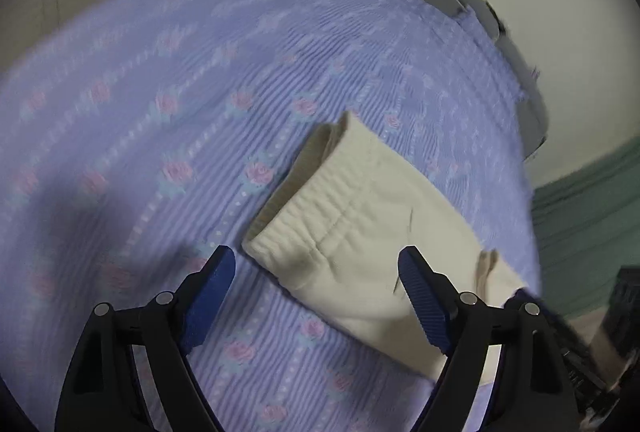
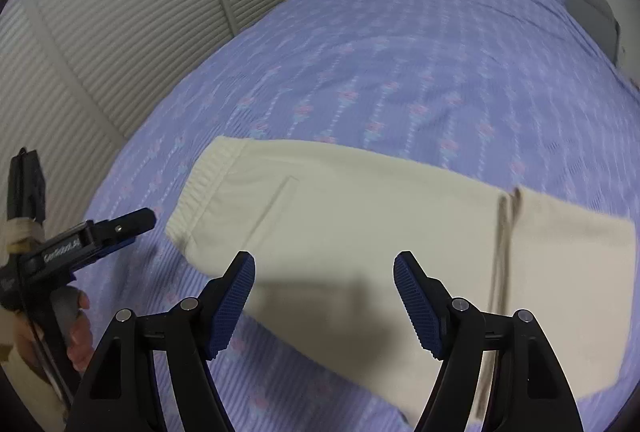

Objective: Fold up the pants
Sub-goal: 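Move the left gripper to the waistband end and grasp it, then lift the waistband with the left gripper, fold it over, then open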

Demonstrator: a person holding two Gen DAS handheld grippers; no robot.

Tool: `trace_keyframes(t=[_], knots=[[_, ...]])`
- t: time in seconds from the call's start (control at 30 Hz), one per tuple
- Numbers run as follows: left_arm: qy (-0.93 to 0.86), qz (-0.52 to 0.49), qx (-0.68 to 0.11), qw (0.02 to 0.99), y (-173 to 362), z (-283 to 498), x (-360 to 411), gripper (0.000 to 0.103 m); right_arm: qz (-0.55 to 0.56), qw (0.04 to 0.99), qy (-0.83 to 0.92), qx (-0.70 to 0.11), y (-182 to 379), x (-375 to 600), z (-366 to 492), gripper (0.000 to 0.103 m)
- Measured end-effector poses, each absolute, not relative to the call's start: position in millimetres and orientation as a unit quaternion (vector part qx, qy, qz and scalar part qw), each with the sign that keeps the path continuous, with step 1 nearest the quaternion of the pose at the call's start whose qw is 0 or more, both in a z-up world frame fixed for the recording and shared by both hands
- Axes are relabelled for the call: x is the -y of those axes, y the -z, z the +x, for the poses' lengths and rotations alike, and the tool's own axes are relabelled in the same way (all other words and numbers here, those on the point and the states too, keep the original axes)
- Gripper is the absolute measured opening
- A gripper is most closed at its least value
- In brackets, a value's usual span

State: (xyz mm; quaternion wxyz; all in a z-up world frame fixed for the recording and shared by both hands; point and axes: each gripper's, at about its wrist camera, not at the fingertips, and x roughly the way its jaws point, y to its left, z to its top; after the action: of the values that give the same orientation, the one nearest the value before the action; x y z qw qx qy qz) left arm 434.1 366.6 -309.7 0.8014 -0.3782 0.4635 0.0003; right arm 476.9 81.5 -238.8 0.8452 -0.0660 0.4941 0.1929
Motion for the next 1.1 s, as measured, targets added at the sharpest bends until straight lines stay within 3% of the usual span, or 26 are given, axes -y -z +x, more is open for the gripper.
trace_keyframes(t=[0.33, 0.47, 0.73, 1.0, 1.1], knots=[[0.043, -0.489, -0.446, 0.748, 370, 442, -384, 0.079, -0.077, 0.825, -0.204, -0.521, 261, -117, 469, 0.073], [0.069, -0.513, -0.421, 0.745, 379, 461, -391, 0.061, -0.083, 0.821, -0.203, -0.527, 273, -128, 475, 0.073], [0.152, -0.532, -0.4, 0.731, 371, 491, -378, 0.06, -0.089, 0.825, -0.201, -0.521, 269, -126, 477, 0.073], [0.07, -0.486, -0.487, 0.722, 368, 524, -365, 0.029, -0.077, 0.836, -0.165, -0.517, 265, -105, 488, 0.073], [0.044, -0.411, -0.5, 0.761, 326, 522, -350, 0.026, -0.059, 0.842, -0.155, -0.513, 254, -90, 493, 0.073]])
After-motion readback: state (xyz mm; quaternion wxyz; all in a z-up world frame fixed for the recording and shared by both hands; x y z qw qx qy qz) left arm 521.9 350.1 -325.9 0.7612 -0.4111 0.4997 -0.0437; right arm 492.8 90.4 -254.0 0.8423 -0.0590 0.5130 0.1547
